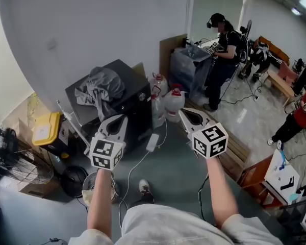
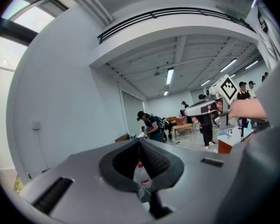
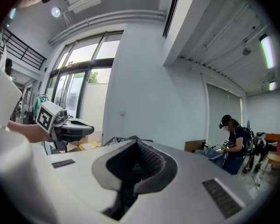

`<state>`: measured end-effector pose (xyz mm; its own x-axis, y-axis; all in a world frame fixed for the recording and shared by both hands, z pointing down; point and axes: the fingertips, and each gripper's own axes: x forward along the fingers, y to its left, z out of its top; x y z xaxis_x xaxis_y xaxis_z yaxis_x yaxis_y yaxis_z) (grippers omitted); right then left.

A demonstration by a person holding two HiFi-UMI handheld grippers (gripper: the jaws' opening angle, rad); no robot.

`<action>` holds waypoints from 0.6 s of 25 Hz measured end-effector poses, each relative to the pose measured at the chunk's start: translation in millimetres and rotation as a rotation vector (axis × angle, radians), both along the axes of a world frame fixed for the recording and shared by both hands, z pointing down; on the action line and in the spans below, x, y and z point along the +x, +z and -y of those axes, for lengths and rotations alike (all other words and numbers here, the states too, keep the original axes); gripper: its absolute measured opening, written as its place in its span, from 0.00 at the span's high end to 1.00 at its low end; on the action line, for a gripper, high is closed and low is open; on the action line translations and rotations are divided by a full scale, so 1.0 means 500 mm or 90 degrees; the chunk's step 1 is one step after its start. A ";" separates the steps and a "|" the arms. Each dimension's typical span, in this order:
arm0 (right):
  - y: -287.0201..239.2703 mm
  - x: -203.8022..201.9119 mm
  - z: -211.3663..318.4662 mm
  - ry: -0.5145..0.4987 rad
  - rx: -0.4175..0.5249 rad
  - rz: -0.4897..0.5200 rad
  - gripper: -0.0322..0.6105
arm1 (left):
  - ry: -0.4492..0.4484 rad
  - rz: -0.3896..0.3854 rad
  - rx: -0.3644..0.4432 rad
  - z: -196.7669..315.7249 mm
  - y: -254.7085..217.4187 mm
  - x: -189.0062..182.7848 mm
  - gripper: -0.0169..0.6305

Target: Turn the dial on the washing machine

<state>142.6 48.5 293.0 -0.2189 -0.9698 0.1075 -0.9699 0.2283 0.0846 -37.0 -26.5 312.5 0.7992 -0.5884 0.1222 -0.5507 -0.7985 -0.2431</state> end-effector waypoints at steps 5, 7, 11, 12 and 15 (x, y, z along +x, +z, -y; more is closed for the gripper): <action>-0.009 0.017 0.164 0.000 -0.008 -0.009 0.93 | 0.004 0.014 -0.005 0.162 0.000 0.026 0.95; -0.001 0.026 0.217 0.001 -0.017 -0.003 0.93 | 0.003 0.017 -0.011 0.216 0.004 0.032 0.95; 0.020 0.032 0.309 0.007 -0.024 -0.003 0.93 | 0.000 0.025 -0.023 0.308 0.024 0.033 0.95; 0.026 0.034 0.328 0.009 -0.026 -0.004 0.93 | -0.002 0.025 -0.027 0.326 0.030 0.032 0.95; 0.047 0.040 0.379 0.012 -0.038 -0.001 0.93 | -0.006 0.025 -0.042 0.371 0.049 0.031 0.95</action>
<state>162.7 -141.2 316.4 -0.1998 -0.9658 0.1650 -0.9742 0.2139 0.0725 -21.6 -211.8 336.9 0.7873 -0.5860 0.1920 -0.5496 -0.8080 -0.2124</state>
